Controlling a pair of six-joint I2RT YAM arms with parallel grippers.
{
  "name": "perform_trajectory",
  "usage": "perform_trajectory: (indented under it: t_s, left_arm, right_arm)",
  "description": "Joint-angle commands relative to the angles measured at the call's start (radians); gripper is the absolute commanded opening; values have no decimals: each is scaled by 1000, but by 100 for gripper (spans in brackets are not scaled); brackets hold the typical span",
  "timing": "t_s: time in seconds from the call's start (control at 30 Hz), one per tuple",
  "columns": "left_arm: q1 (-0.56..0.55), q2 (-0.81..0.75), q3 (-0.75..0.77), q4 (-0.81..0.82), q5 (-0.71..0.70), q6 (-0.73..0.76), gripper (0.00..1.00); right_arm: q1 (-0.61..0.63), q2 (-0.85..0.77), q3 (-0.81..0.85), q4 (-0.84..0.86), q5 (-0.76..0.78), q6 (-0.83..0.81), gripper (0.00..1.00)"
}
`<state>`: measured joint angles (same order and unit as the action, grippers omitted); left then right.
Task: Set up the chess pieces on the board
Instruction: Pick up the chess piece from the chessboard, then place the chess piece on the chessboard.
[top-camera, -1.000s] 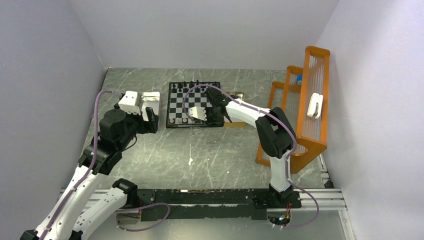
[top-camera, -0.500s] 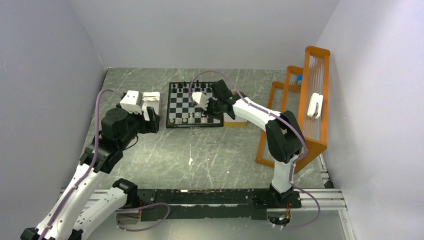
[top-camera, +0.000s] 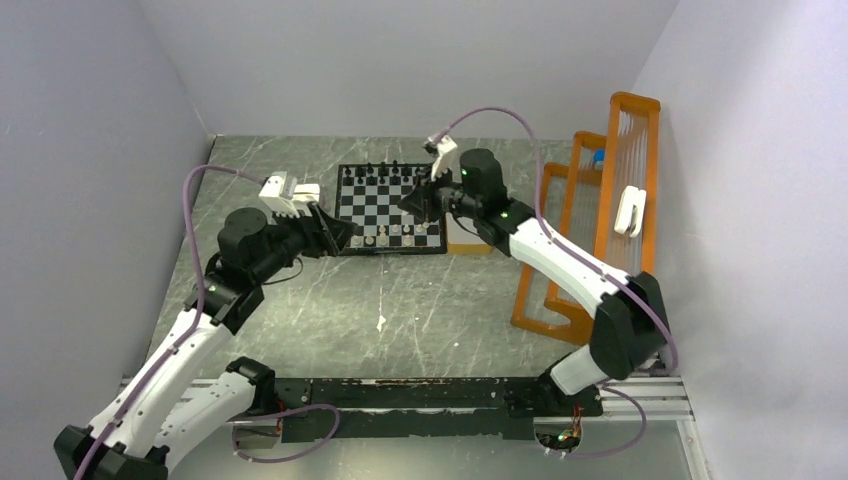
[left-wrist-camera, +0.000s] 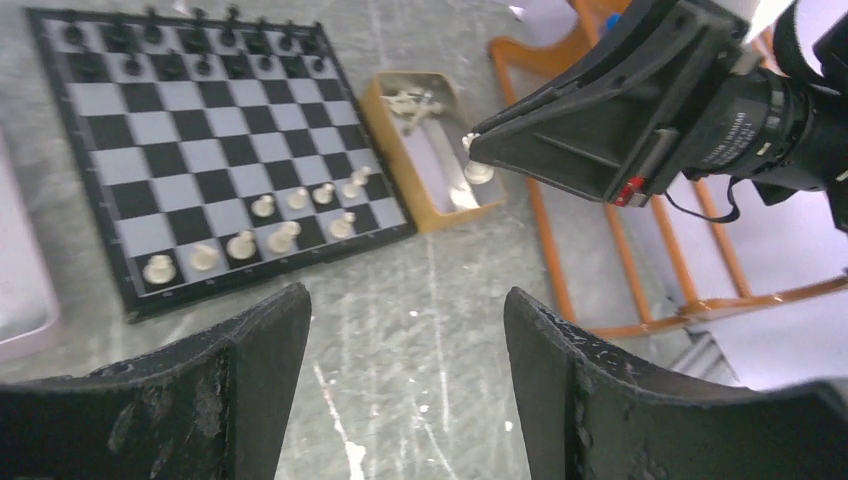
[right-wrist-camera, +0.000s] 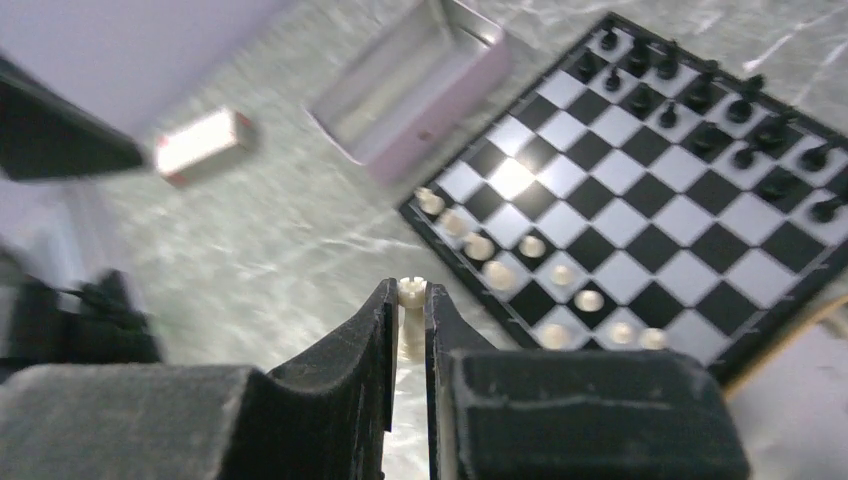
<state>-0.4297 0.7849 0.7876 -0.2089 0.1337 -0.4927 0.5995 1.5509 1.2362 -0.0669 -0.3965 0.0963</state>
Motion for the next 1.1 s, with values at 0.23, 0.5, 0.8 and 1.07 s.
perform_trajectory:
  t_s: [0.23, 0.5, 0.8, 1.07]
  left_arm:
    - [-1, 174, -112, 659, 437, -319, 73]
    - [-16, 321, -102, 920, 547, -453, 76]
    - [-63, 398, -81, 1045, 530, -497, 71]
    - [-78, 407, -63, 1071, 520, -497, 62]
  right_arm:
    - [3, -237, -247, 514, -59, 687, 8]
    - [8, -290, -275, 560, -39, 739, 7]
    - [10, -299, -278, 559, -49, 752, 7]
    - [16, -313, -279, 554, -44, 750, 8]
